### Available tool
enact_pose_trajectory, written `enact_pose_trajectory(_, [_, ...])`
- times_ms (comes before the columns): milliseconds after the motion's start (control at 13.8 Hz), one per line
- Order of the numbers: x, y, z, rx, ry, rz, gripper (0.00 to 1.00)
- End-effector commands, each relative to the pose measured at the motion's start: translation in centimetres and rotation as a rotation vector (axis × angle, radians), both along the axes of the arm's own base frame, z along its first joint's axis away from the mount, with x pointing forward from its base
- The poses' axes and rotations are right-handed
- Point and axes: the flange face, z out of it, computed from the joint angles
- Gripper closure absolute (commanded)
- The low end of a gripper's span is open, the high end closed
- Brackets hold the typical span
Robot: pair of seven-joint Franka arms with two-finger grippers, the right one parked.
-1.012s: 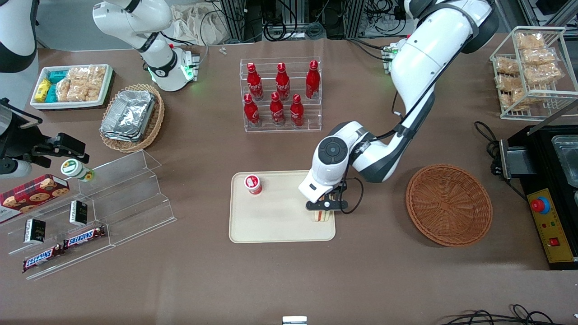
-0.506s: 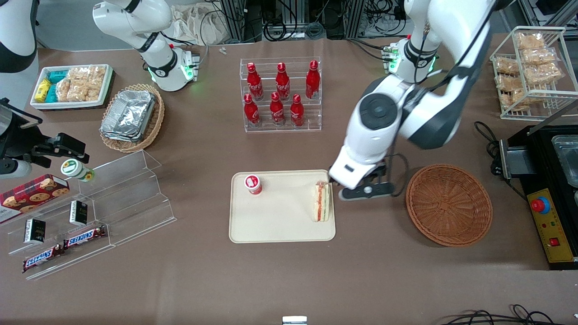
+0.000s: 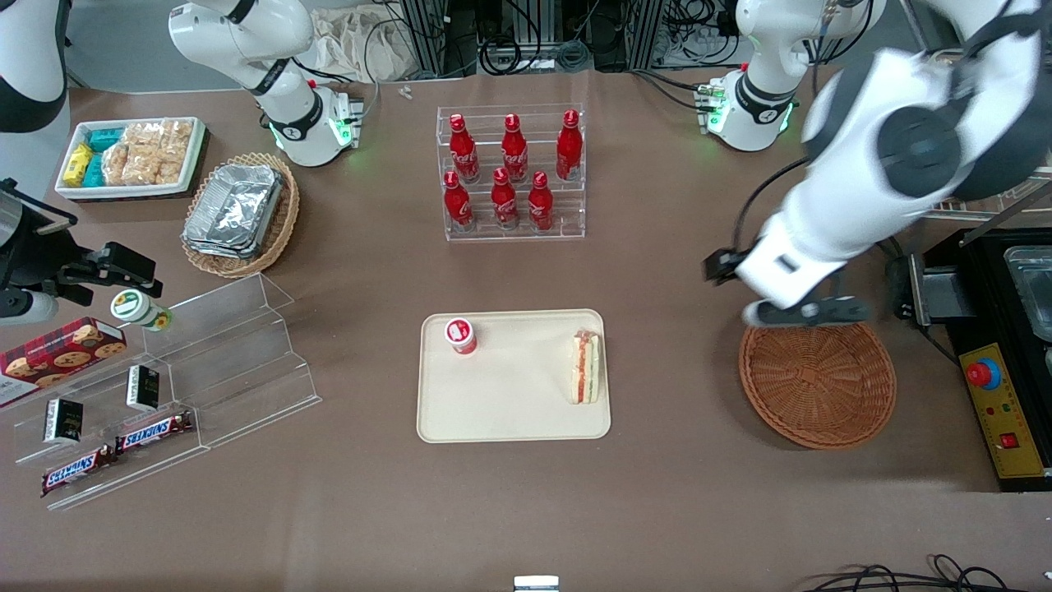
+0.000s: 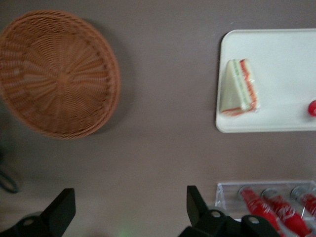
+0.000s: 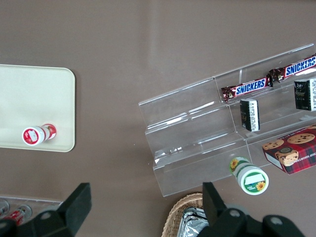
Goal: Place sandwich from basket to tray
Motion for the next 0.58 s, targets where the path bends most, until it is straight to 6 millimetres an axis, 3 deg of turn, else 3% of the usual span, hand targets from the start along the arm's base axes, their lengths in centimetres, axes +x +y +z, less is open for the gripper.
enact_pose_trajectory(0, [-2.6,6.3,4.2,-0.01,0.004,0.012,0.0])
enact_pose_trajectory(217, [-5.1,11.8,7.6,-0.01,0.008,0.012,0.0])
enact_pose_trajectory(506, [-5.2,12.1,7.8,-0.012,0.015,-0.011,0.0])
